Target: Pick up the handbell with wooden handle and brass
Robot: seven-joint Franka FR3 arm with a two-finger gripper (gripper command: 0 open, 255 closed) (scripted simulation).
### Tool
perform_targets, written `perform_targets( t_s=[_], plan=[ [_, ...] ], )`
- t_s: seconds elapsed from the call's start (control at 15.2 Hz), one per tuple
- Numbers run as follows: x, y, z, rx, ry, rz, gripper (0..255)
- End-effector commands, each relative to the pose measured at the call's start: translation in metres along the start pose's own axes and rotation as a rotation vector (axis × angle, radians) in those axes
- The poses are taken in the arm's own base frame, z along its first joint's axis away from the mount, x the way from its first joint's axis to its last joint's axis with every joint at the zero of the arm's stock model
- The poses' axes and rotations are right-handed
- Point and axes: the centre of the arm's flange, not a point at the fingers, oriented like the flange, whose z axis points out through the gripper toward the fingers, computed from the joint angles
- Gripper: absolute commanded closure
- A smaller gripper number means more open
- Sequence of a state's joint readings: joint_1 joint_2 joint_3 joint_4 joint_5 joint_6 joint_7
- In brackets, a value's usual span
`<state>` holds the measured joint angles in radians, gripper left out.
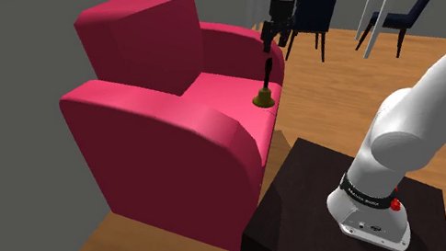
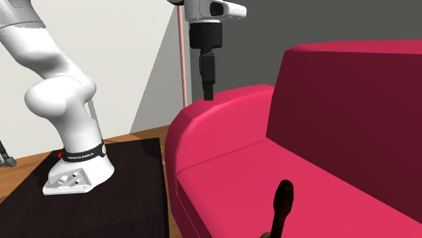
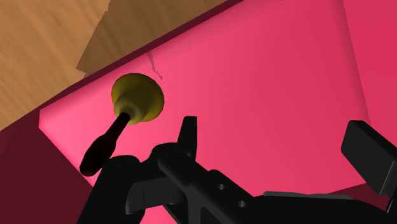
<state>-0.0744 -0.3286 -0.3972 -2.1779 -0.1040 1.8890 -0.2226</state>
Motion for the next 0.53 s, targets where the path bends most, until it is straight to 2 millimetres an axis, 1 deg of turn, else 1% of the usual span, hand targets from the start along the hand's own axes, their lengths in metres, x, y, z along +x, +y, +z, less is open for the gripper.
perform_targets(
  t_s=[0.0,0.46],
  plan=[
    [0.015,0.019,0.012,-0.003,-0.001,0.004,0],
    [0.063,0.088,0.051,-0.009,-0.009,0.023,0]
  ],
)
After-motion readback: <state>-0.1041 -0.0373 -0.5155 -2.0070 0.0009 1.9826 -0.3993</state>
